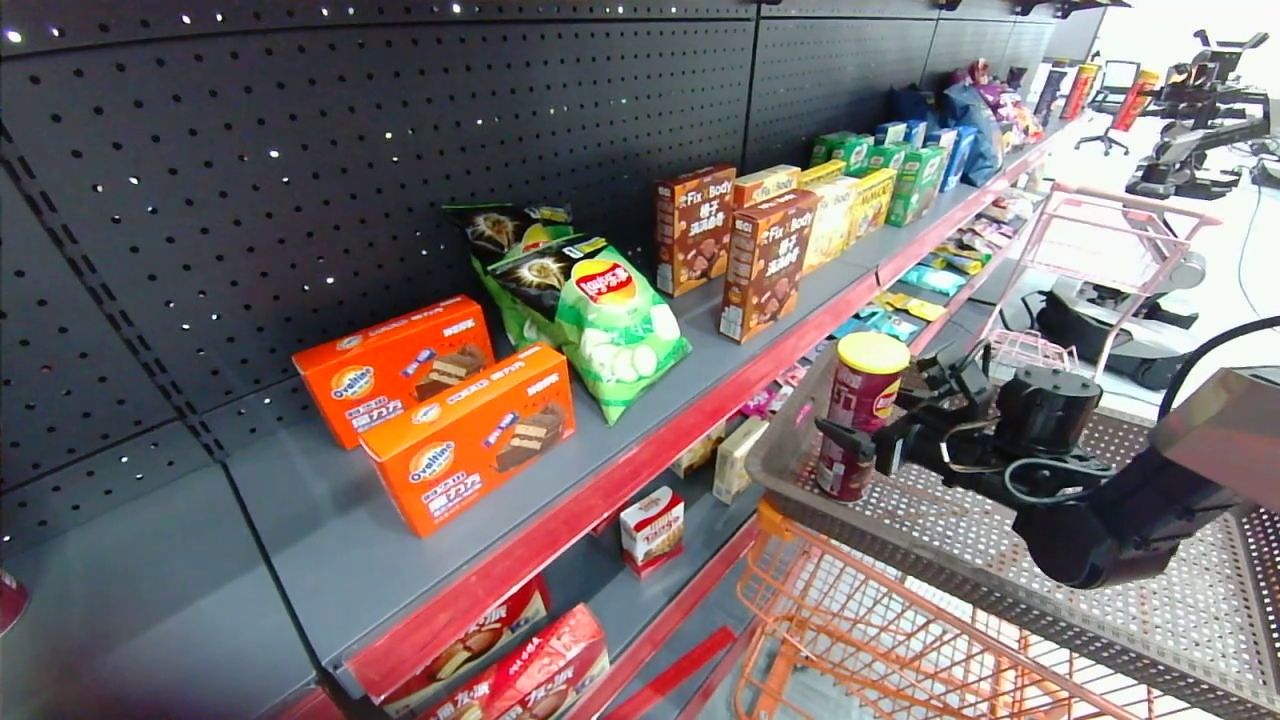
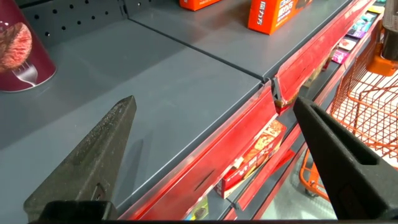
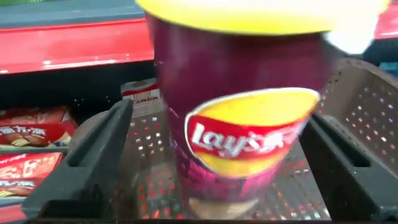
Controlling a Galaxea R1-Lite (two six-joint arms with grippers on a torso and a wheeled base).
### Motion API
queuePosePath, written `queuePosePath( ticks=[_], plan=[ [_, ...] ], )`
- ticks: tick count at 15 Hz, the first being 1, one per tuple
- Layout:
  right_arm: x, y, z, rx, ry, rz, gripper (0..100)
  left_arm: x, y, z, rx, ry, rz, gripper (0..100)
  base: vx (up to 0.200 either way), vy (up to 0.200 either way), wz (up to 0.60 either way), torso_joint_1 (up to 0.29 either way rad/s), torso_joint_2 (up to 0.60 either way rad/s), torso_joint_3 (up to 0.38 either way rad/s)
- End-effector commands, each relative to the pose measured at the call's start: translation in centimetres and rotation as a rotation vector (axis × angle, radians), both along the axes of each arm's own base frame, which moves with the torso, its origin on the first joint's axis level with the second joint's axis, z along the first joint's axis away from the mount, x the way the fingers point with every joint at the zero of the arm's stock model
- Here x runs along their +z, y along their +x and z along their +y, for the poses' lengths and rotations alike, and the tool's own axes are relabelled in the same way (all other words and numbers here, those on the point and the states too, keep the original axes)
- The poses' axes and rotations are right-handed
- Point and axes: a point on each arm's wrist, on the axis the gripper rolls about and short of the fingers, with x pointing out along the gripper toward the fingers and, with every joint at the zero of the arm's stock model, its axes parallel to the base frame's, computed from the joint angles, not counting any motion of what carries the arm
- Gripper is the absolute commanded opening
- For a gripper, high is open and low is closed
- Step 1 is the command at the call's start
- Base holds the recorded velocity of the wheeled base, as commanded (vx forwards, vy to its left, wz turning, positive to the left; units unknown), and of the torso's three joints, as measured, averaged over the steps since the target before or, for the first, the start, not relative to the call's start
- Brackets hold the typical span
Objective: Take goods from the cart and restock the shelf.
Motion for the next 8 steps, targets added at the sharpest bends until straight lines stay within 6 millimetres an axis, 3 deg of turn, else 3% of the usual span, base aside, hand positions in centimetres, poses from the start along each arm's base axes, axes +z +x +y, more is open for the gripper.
queuePosePath(
  ticks=[1, 5, 6, 8],
  plan=[
    [-0.8, 1.14, 0.25, 0.002, -0.011, -0.012, 100, 0.0, 0.0, 0.0, 0.002, -0.001, 0.0, 100, 0.0, 0.0, 0.0, 0.0, 0.0, 0.0],
    [-1.01, 1.81, 0.45, 0.026, -0.017, -0.024, 100, 0.0, 0.0, 0.0, 0.001, -0.001, 0.0, 100, 0.0, 0.0, 0.0, 0.0, 0.0, 0.0],
    [-0.83, 1.87, 0.43, 0.041, -0.017, -0.031, 0, 0.04, -0.01, 0.0, 0.001, 0.001, -0.002, 100, 0.0, 0.0, 0.0, 0.0, 0.0, 0.0],
    [-0.73, 1.86, 0.25, 0.044, -0.017, -0.031, 0, 0.0, 0.0, 0.0, 0.001, 0.001, 0.0, 100, 0.0, 0.0, 0.0, 0.0, 0.0, 0.0]
  ],
)
